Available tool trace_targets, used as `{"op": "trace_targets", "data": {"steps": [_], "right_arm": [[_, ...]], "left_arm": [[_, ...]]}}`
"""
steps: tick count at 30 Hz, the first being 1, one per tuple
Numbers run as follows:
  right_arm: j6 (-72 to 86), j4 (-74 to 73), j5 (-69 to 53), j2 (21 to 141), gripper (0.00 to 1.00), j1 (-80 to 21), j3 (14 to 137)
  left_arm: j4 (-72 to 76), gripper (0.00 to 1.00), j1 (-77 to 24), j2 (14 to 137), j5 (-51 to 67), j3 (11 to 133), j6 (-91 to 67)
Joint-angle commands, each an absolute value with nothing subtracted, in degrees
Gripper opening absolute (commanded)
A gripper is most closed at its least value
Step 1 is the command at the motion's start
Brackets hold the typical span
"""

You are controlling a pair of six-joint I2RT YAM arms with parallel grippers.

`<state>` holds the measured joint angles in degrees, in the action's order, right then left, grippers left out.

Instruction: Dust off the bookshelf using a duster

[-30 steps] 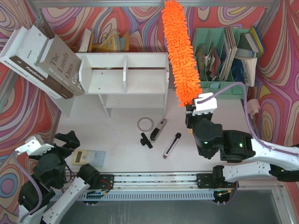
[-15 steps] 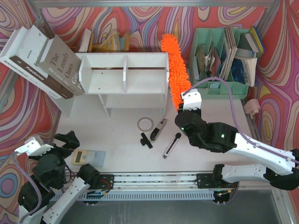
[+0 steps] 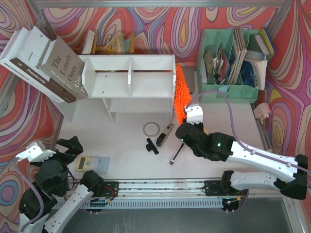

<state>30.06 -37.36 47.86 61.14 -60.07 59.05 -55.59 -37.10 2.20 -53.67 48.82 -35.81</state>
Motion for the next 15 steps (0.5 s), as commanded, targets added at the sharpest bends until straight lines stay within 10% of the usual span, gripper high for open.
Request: {"op": "trace_targets", "data": {"steps": [1,15], "right_arm": [[34.7,-30.6,40.0,58.5,0.00,-60.5,54.2],[32.1,-29.3,42.2,49.8,0.00,-60.5,61.7]], "left_arm": [[-55.5,0.98,-37.4,3.2,-54.0,48.0,-35.7],[-53.7,0.98,-37.4,10.2,-50.7,47.8,-33.5]]}}
